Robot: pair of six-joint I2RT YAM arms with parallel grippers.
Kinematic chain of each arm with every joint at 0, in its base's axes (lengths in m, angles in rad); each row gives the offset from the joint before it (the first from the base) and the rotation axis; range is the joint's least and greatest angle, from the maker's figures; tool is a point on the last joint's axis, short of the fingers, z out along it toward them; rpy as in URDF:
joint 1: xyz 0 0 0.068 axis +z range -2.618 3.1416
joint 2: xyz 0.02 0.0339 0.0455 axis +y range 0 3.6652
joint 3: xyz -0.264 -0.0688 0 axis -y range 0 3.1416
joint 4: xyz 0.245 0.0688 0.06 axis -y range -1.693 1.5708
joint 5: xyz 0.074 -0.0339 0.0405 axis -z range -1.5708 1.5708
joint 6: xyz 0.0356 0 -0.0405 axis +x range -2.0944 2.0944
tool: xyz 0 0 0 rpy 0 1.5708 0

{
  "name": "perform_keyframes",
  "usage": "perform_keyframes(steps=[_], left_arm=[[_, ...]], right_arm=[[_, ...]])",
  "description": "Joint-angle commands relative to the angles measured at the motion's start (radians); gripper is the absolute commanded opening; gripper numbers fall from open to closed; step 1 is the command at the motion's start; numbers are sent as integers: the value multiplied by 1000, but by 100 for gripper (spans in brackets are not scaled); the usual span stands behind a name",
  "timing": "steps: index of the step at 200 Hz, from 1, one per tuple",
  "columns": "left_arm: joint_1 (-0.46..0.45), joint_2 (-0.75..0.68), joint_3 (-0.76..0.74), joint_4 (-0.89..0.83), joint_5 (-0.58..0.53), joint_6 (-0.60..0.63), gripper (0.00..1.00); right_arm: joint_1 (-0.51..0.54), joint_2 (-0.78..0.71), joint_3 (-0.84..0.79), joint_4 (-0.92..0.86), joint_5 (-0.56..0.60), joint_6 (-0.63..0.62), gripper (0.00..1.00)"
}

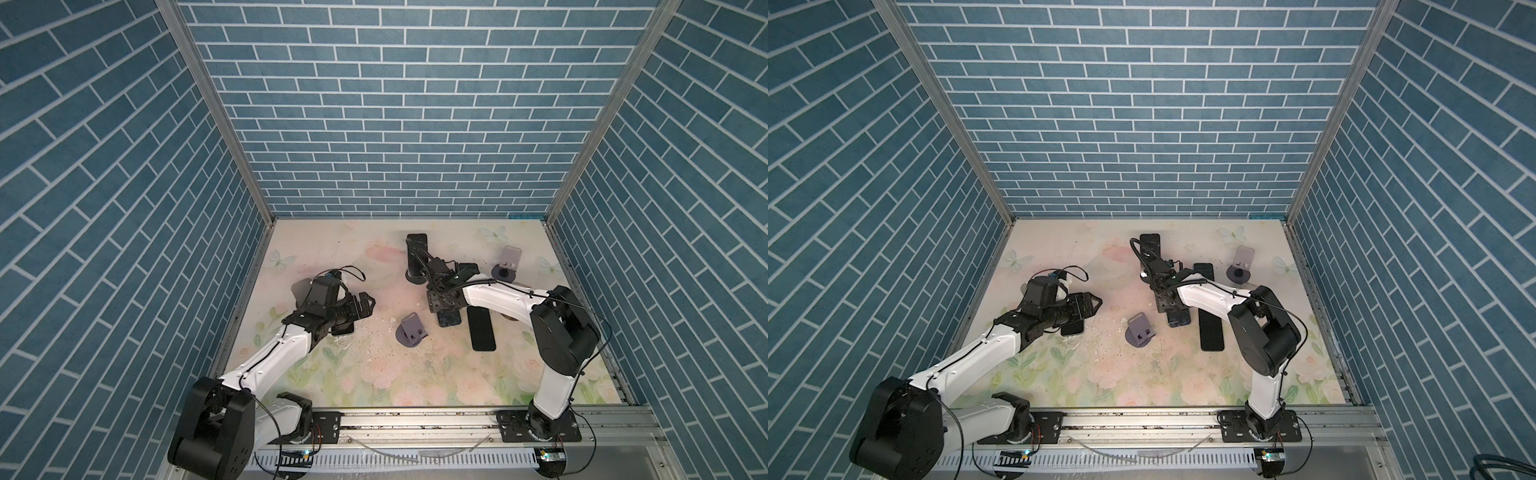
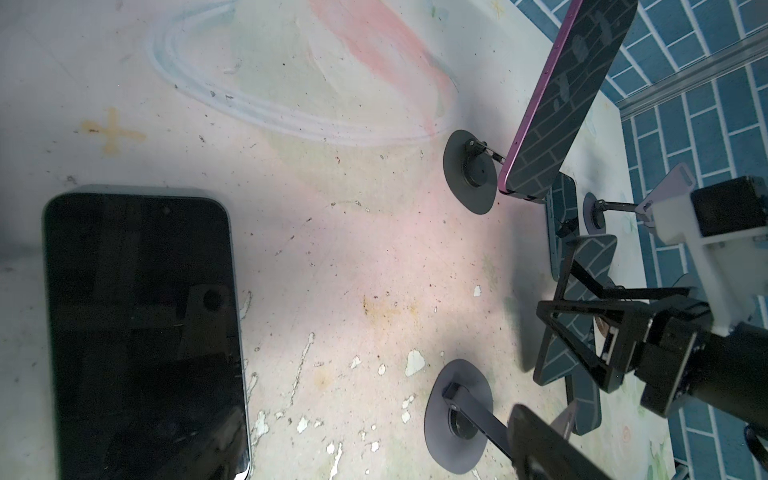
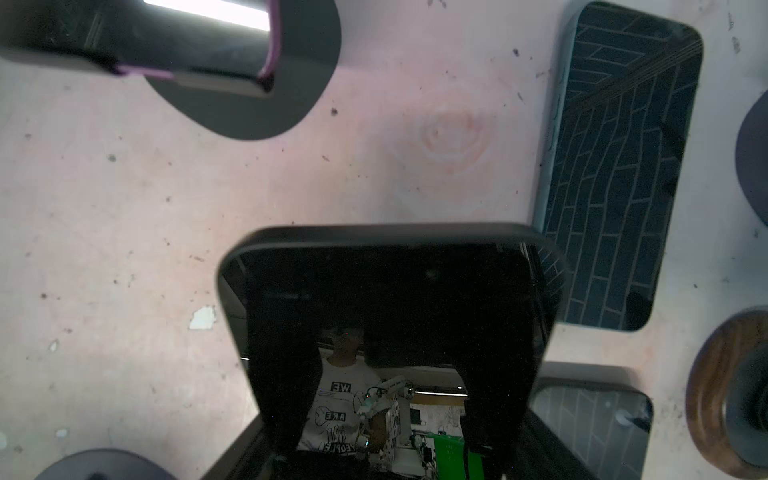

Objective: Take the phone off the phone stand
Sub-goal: 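Carry the black phone with the right gripper toward the flat phones farther away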

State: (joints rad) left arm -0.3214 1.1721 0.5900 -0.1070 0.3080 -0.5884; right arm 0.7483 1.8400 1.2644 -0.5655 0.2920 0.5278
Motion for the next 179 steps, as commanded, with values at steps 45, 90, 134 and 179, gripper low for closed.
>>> perform_keyframes(steps=[45,90,134,179], left_arm=[[-5,0,3,-19,-20,33,100],[-5,-4,1,-25,-24,37,100],[-5,-13,-7,-35,-39,41,100],[-5,-28,-12,-40,-49,45,100]], right_arm=[[-75,78,150,-24,-46,12,47],[-111,127,209,-39,-56,-8,47],[-141,175,259,-51,-95,-17,48],[-166,216,299,-51,-131,-17,48]])
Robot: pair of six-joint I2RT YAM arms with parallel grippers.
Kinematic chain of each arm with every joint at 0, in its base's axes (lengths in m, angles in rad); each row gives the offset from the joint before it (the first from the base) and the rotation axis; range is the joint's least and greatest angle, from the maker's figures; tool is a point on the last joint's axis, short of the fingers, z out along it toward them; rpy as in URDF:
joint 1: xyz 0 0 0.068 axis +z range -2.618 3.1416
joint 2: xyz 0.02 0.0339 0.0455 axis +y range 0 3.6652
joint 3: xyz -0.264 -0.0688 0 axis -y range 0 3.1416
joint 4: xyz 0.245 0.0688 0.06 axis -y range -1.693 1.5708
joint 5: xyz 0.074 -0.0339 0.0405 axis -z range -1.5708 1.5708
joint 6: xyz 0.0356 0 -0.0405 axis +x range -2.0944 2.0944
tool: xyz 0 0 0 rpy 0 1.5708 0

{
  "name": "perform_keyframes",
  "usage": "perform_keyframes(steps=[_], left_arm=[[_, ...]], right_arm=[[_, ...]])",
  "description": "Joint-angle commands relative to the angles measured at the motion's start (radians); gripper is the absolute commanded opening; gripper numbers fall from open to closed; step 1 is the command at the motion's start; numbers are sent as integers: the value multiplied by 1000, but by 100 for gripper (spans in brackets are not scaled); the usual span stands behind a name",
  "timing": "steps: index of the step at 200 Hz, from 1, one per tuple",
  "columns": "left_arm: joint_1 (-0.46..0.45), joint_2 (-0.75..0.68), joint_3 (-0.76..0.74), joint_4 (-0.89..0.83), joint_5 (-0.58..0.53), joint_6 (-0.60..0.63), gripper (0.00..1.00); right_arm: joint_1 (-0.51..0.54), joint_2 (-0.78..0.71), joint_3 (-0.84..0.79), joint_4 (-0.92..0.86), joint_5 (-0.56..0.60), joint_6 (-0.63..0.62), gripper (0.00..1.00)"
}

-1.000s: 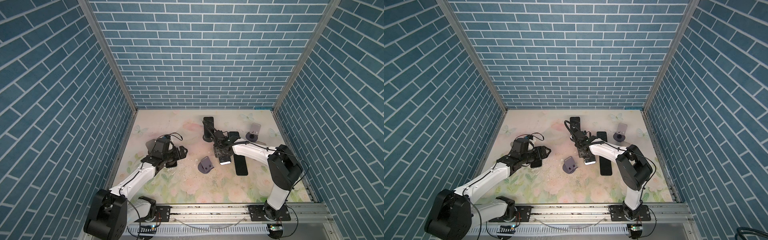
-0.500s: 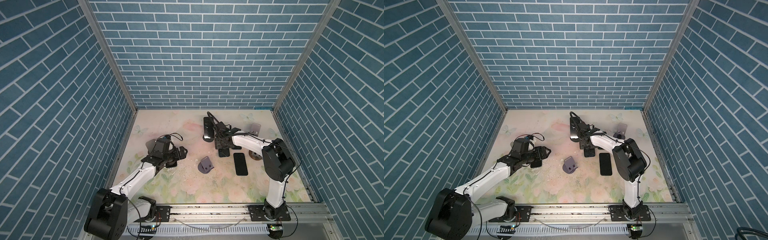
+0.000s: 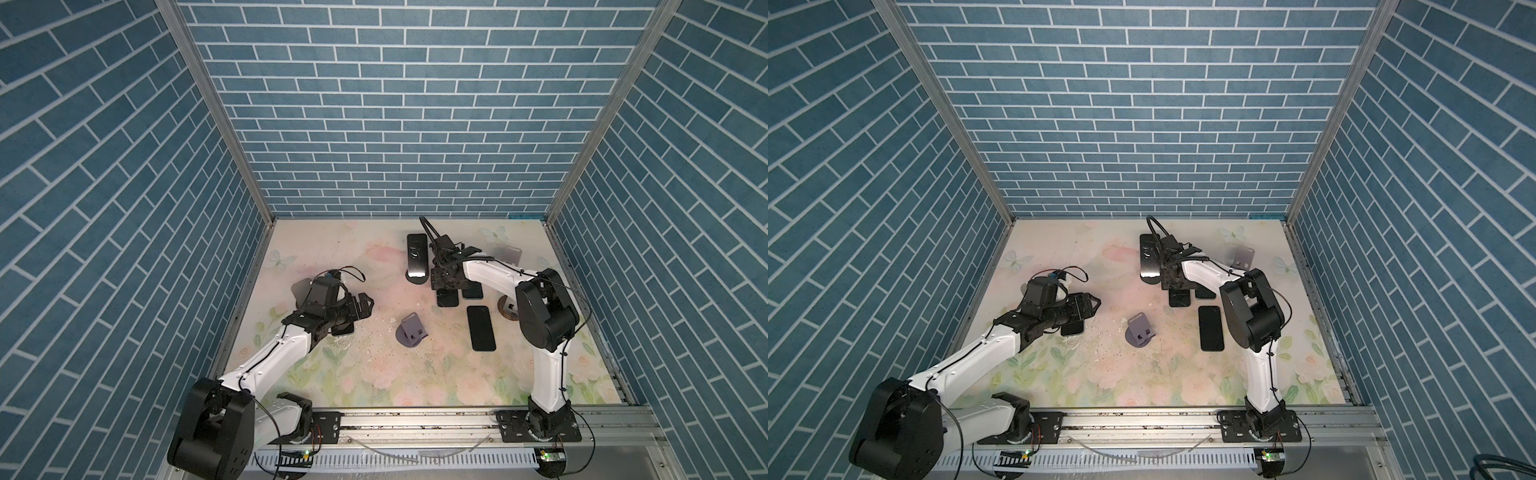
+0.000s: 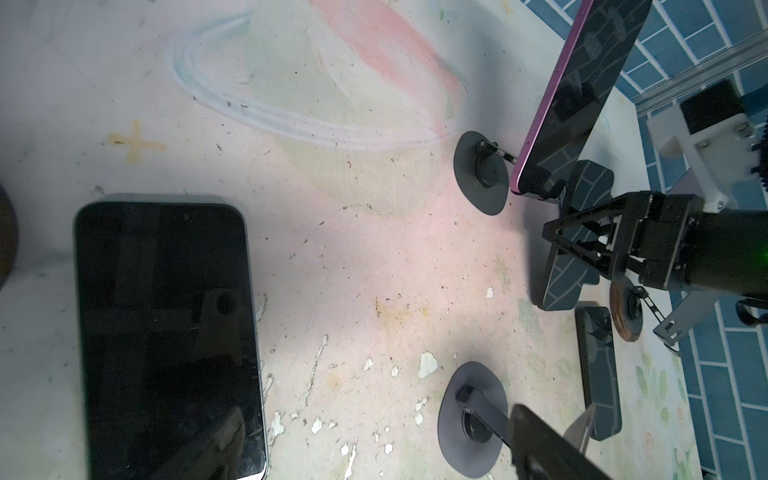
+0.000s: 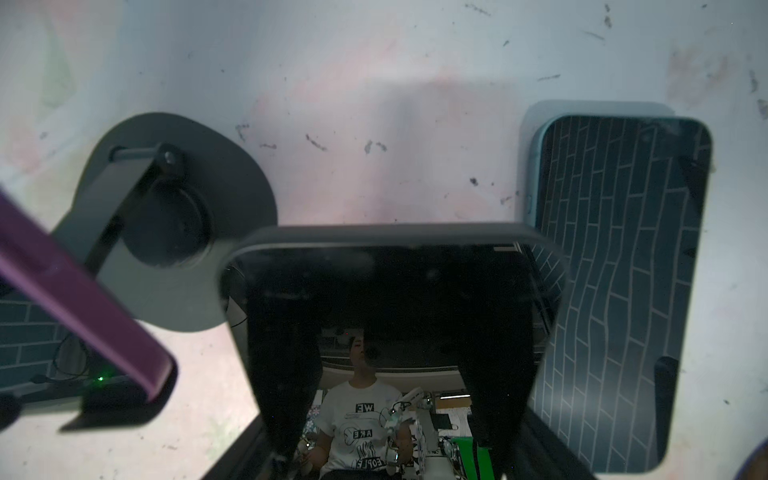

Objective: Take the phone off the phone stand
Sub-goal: 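Carry the black phone with the right gripper toward the flat phones farther away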

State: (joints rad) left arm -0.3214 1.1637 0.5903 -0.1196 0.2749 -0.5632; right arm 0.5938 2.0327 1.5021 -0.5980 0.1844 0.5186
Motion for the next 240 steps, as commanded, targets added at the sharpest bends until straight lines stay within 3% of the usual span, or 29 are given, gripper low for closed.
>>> perform_keyframes(steps=[1,240], left_arm=[[-5,-19,-12,-28,-16,20,100],[-5,-19,-17,-36,-17,20,100]], right_arm=[[-11,24,62,-19,-23,-9,48],[-38,153,124,-43,-46,-14,54]])
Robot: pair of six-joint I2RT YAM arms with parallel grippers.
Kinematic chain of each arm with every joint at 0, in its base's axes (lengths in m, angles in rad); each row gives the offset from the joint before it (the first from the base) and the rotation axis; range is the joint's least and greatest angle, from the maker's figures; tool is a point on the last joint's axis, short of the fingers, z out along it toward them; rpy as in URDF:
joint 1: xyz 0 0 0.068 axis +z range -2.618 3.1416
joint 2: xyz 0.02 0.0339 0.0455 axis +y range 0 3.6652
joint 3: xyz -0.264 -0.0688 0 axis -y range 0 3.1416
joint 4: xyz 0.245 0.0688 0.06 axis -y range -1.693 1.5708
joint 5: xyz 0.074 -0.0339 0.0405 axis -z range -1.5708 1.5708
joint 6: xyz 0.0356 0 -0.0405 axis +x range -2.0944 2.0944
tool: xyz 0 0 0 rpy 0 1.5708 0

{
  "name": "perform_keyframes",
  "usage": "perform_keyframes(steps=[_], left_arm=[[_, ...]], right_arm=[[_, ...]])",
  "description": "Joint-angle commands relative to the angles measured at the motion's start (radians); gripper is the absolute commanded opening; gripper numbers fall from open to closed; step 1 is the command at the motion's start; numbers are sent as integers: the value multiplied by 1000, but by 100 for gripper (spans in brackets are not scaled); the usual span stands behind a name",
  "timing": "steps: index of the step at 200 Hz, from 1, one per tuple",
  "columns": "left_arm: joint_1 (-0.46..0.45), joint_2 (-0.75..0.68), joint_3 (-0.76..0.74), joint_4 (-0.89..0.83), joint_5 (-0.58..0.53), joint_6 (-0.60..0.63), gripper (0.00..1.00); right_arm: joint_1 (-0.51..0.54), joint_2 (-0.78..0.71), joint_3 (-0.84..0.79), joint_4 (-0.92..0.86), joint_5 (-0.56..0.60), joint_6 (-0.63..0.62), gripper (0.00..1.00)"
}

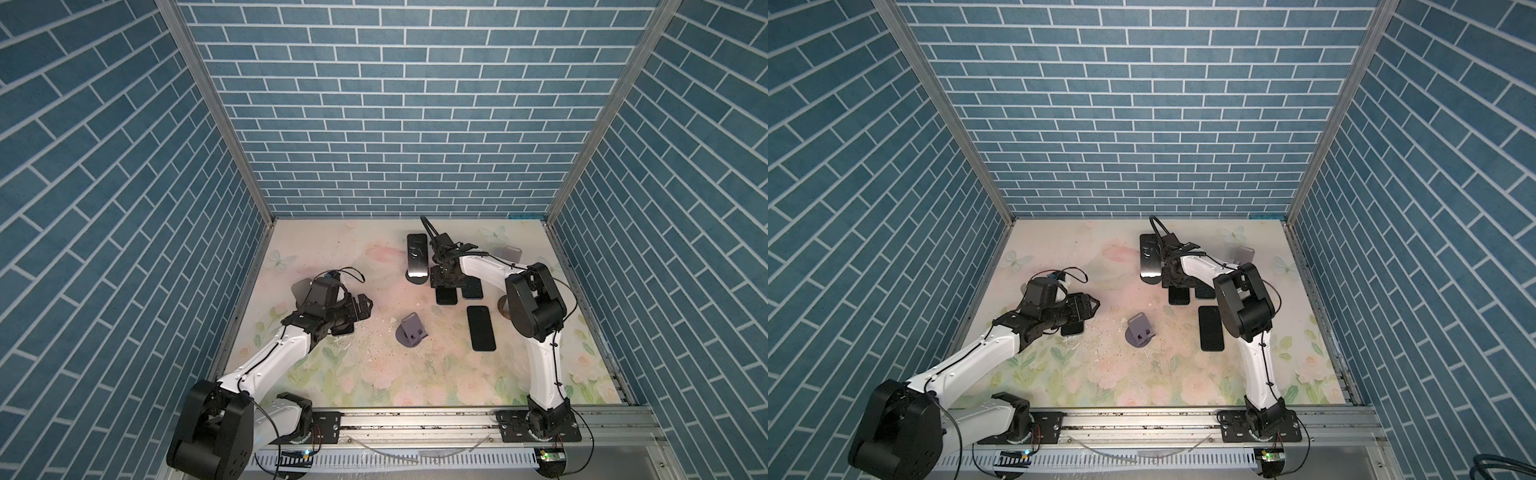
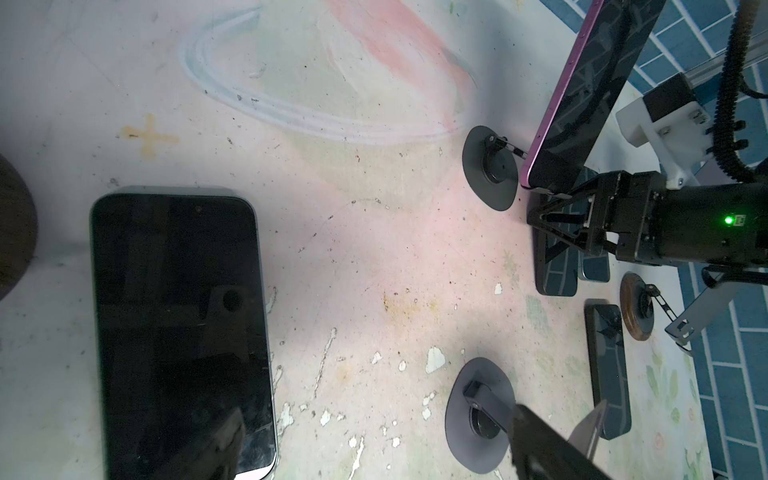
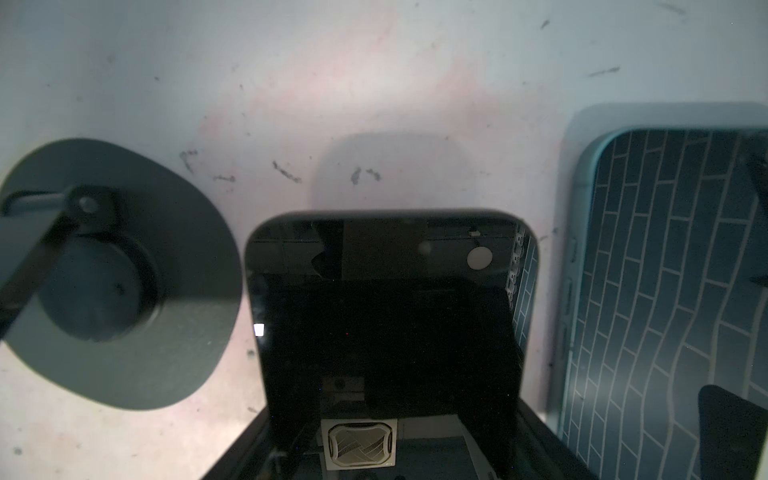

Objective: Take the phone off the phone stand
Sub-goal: 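Carry the black phone with the right gripper toward the flat phones farther away, then lower the black phone flat beside the teal-edged phone and open the right gripper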

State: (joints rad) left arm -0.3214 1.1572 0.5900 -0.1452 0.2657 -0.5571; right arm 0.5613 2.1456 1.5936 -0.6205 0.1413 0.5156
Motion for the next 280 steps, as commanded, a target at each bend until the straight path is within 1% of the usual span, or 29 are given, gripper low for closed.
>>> perform_keyframes(steps=[1,91,126,195,199,216,227,280], left_arm=[[-5,-13,-16,-11,-8,14,100],[-5,-13,-5,-24,-6,18,100],[-5,-17,2,-37,-7,21,100],[-5,-55,4,-76,-33,21,100],[-5,-57,4,-79,-35,20,100],[-5,-66,2,-88,-40,22,100],[-5,-71,1,-93,-43,22,100],[-5,-87,-7,-101,-49,18,100]], right_arm=[[-6,40,32,-21,-3,-11,54],[-6,34,31,-29,-6,-9,58],[-6,23,29,-30,-4,-11,72],[-8,1,17,-30,7,-16,73],[-8,-3,15,-30,7,-16,73],[-8,-11,11,-30,15,-18,85],[-8,-18,6,-30,20,-19,88],[-7,-78,-34,-20,20,-28,89]])
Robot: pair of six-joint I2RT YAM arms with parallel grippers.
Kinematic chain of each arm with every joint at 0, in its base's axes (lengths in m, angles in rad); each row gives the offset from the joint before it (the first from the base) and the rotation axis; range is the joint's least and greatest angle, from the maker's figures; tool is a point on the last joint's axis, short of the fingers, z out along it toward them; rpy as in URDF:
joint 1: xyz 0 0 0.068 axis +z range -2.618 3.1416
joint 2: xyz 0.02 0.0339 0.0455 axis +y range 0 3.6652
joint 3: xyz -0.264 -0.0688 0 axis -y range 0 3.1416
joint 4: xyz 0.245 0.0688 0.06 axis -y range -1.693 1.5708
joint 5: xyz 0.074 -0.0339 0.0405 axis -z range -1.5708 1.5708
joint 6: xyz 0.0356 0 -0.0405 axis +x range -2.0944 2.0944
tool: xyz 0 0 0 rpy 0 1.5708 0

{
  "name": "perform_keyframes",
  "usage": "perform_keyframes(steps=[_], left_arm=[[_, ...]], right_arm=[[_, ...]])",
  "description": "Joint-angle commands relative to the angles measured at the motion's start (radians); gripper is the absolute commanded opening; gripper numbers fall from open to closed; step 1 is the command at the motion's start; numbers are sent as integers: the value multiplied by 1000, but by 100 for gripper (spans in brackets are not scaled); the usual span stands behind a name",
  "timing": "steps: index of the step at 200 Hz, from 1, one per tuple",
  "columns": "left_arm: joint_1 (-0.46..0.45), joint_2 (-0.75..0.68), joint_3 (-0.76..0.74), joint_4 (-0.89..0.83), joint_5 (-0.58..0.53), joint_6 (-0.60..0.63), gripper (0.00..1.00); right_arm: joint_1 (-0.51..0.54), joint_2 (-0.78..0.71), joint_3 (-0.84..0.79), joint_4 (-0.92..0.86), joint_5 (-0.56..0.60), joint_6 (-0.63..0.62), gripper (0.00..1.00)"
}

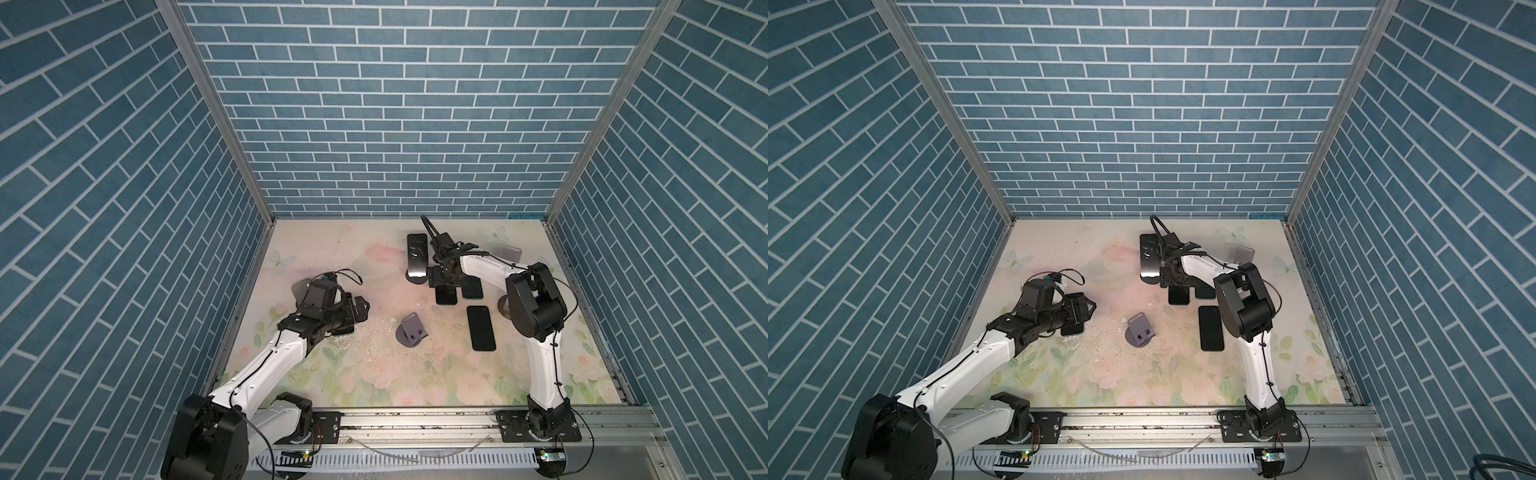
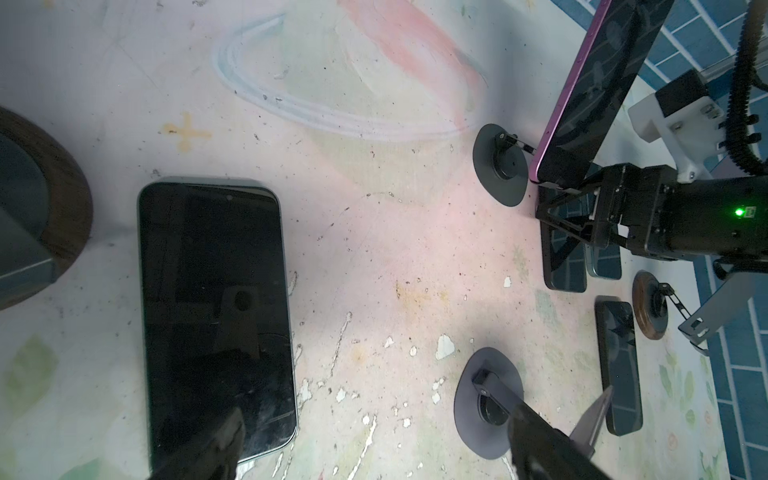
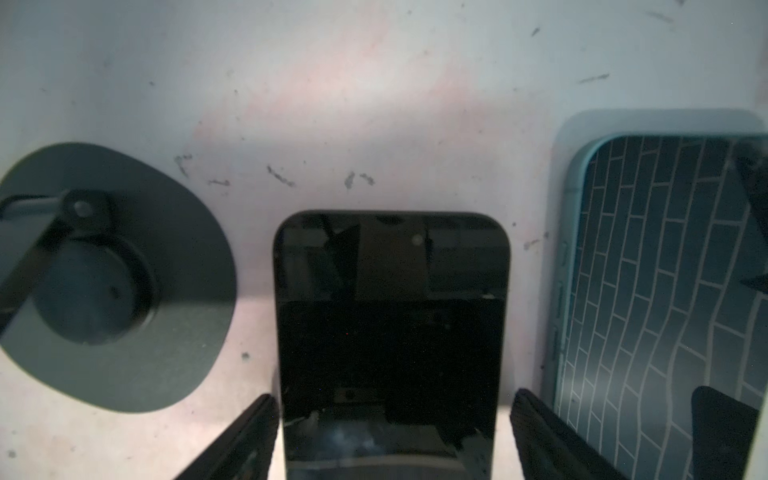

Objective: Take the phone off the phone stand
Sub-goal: 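Lower the black phone flat beside the teal-edged phone and open the right gripper, then move the right gripper back over the remaining phone stands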

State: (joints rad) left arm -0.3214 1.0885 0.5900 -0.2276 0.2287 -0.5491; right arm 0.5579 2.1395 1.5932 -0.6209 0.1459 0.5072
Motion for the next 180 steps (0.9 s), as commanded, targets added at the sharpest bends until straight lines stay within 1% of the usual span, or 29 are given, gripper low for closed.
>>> perform_keyframes(steps=[1,43,75,104,146,168,180], left_arm=[[-5,-18,-7,-18,-12,9,100],[-5,-33,-18,-18,-12,5,100],[-4,-46,-24,-15,-12,-5,100],[-6,-52,-27,-12,-6,-12,100],[-22,-65,-30,-6,0,-22,100],[-37,-68,-27,-3,-2,-27,100],[-47,-68,-25,1,-3,-30,100]], right_arm=[[-4,-71,-33,-19,15,-20,89],[-4,-158,-94,-6,0,-35,88],[-3,-233,-156,17,-48,-35,89],[-1,-320,-249,71,-103,-33,88],[6,-465,-400,158,-153,-37,88],[27,-533,-476,215,-189,-49,88],[55,-569,-514,243,-202,-64,88]])
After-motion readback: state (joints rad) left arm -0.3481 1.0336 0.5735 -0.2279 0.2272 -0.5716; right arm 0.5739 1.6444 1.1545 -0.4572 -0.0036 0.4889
